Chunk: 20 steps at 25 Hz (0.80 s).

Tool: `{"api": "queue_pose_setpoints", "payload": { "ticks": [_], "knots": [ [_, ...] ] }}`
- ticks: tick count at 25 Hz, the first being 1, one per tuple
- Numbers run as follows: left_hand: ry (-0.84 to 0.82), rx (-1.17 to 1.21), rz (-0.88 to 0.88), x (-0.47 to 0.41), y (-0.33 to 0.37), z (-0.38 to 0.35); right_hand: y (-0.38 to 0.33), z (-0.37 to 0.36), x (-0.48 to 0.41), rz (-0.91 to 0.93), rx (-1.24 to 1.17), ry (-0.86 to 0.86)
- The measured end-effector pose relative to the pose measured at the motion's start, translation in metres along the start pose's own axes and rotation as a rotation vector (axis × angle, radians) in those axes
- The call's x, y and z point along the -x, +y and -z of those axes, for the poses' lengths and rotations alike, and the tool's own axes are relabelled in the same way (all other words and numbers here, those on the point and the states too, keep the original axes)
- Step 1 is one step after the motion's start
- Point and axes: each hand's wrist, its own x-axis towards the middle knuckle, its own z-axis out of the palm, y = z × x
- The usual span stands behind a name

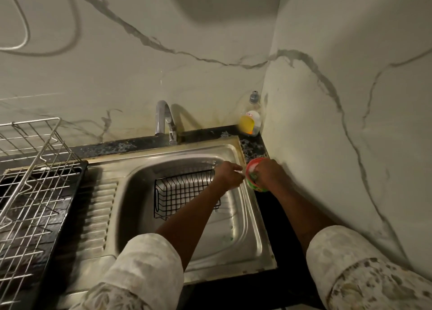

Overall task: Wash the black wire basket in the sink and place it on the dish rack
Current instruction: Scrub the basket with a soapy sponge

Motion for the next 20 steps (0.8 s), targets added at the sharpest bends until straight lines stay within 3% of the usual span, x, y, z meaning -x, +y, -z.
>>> {"api": "queue_pose_setpoints", "payload": {
  "ticks": [4,8,10,15,18,20],
  "knots": [
    [-0.009,0.059,-0.014,0.007,0.008,-0.009,0.001,-0.003,-0.001,0.186,0.118,0.060],
    [0.025,0.060,-0.005,0.007,0.010,-0.016,0.001,-0.001,-0.008,0.284,0.157,-0.058],
    [0.045,0.018,-0.020,0.006,0.010,-0.018,0.003,0.000,-0.008,0.219,0.061,-0.057],
    [0.036,0.106,-0.024,0.014,0.009,-0.005,0.008,0.017,-0.001,0.072,-0.181,0.275],
    [0.111,0.246,-0.007,0.021,-0.006,0.024,-0.013,0.024,0.005,0.155,-0.500,0.383],
    [0.215,0.214,-0.023,0.029,-0.031,0.053,-0.037,0.021,0.013,0.229,-0.705,0.335]
  ]
}}
